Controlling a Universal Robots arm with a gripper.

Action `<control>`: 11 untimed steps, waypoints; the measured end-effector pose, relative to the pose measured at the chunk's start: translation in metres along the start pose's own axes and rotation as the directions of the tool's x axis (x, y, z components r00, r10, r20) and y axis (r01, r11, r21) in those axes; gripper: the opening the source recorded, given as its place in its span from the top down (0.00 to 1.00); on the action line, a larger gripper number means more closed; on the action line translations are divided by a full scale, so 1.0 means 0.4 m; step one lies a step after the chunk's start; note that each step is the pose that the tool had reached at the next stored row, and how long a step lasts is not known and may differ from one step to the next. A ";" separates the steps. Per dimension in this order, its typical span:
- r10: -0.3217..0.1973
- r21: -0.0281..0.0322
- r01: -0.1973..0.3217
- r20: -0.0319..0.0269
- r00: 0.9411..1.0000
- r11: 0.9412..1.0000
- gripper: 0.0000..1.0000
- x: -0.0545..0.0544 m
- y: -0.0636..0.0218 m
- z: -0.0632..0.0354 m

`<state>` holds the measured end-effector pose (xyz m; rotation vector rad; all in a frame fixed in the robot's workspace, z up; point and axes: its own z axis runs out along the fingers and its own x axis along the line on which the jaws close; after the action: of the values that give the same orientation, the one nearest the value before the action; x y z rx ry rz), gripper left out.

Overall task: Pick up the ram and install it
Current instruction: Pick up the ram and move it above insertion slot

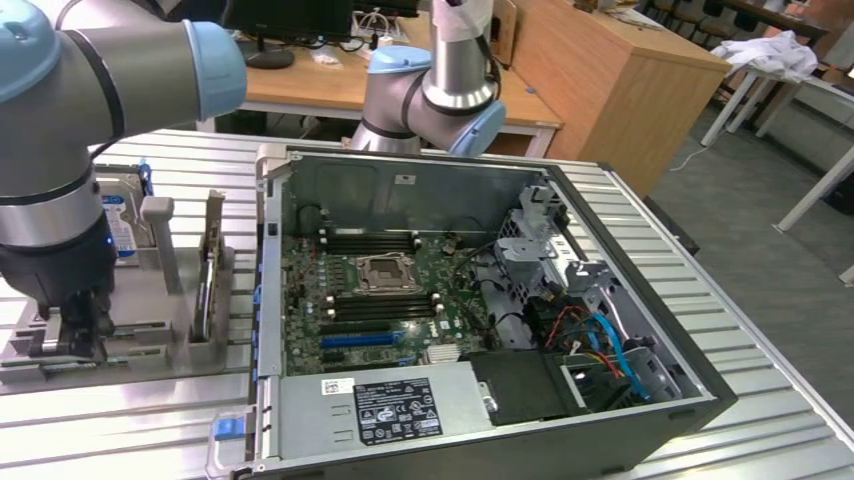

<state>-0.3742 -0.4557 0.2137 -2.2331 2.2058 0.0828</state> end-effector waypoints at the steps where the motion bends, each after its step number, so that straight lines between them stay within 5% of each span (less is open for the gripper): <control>1: 0.000 0.000 0.000 0.000 1.000 1.000 0.63 0.000 0.000 0.002; 11: 0.000 0.000 0.000 0.000 1.000 1.000 0.63 0.001 -0.001 0.025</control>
<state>-0.3742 -0.4558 0.2037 -2.2331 2.2059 0.0828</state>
